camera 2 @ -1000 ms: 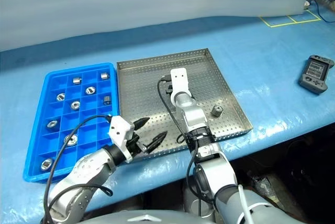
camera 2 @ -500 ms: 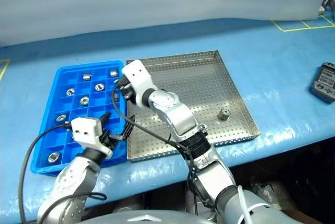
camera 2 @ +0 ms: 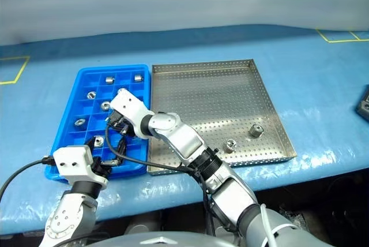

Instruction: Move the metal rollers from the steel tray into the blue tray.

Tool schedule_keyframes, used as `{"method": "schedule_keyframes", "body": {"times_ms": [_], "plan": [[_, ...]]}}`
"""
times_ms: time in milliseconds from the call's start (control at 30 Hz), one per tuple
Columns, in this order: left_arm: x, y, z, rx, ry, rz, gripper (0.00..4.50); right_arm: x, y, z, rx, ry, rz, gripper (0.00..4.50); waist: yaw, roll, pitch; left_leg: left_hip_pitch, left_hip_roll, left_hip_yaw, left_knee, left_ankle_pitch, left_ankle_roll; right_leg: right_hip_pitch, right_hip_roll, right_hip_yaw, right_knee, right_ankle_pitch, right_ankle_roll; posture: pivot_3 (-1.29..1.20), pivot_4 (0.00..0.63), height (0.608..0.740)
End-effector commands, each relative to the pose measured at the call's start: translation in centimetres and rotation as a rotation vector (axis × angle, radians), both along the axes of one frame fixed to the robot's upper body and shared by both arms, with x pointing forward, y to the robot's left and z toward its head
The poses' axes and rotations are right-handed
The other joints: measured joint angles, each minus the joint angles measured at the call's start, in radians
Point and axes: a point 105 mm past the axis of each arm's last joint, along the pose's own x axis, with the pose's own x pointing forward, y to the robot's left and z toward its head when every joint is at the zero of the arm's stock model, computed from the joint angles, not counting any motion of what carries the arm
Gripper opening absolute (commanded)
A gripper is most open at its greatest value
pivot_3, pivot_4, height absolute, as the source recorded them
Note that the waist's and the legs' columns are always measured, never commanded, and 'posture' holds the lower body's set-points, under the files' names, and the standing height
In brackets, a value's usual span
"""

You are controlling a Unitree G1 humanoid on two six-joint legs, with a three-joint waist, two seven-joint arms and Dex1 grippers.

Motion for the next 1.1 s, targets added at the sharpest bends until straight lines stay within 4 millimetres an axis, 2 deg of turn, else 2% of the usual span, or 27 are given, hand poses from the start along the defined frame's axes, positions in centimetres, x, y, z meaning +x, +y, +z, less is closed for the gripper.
{"method": "schedule_keyframes", "body": {"times_ms": [33, 233, 600, 767, 867, 967, 1100], "plan": [[-0.3, -0.2, 2.0, 0.007, -0.082, 0.013, 4.50, -0.6, 3.4, 3.6, 0.112, -0.048, 0.059, 1.71, 0.012, 0.000, 0.000, 0.000, 0.000, 0.000, 0.000, 0.000, 0.000, 0.000, 0.000, 0.000, 0.000, 0.000, 0.000, 0.34, 0.150, 0.740], [-0.5, -0.3, 2.0, 0.002, -0.084, 0.028, 4.50, 0.0, 4.5, 3.6, 0.107, -0.047, 0.065, 1.71, 0.025, 0.000, 0.000, 0.000, 0.000, -0.002, -0.001, 0.000, 0.000, 0.000, 0.000, -0.002, 0.000, -0.001, -0.002, 0.36, 0.150, 0.740], [-1.4, 0.0, 1.8, -0.005, -0.084, 0.066, 4.50, -1.4, 6.0, 6.3, 0.182, -0.078, 0.140, 1.71, 0.051, 0.001, 0.001, -0.001, 0.001, -0.004, -0.002, 0.000, 0.000, 0.000, 0.000, -0.005, 0.000, -0.003, -0.005, 0.44, 0.150, 0.740], [-2.0, 0.2, 1.5, -0.011, -0.074, 0.087, 4.50, -1.0, 6.1, 7.1, 0.206, -0.091, 0.127, 1.71, 0.076, 0.002, 0.001, -0.001, 0.001, -0.005, -0.002, 0.000, 0.000, -0.001, 0.000, -0.006, 0.000, -0.003, -0.006, 0.47, 0.150, 0.740], [-2.2, 0.1, 1.3, -0.017, -0.069, 0.088, 4.50, -0.1, 5.9, 6.6, 0.186, -0.086, 0.095, 1.71, 0.087, 0.002, 0.002, -0.001, 0.001, -0.006, -0.002, 0.000, 0.000, 0.000, 0.000, -0.007, 0.000, -0.004, -0.006, 0.47, 0.150, 0.740], [-2.2, 0.0, 1.1, -0.020, -0.066, 0.083, 4.50, 0.5, 5.5, 5.0, 0.144, -0.058, 0.073, 1.71, 0.097, 0.002, 0.002, -0.001, 0.001, -0.006, -0.002, 0.000, 0.000, 0.000, 0.000, -0.008, 0.000, -0.004, -0.006, 0.46, 0.150, 0.740], [-1.9, -0.2, 1.0, -0.025, -0.065, 0.067, 4.50, 0.4, 5.3, 2.8, 0.090, -0.009, 0.075, 1.71, 0.100, 0.003, 0.002, -0.002, 0.001, -0.006, -0.002, 0.000, 0.000, -0.001, 0.000, -0.008, 0.000, -0.004, -0.006, 0.45, 0.150, 0.740]]}}
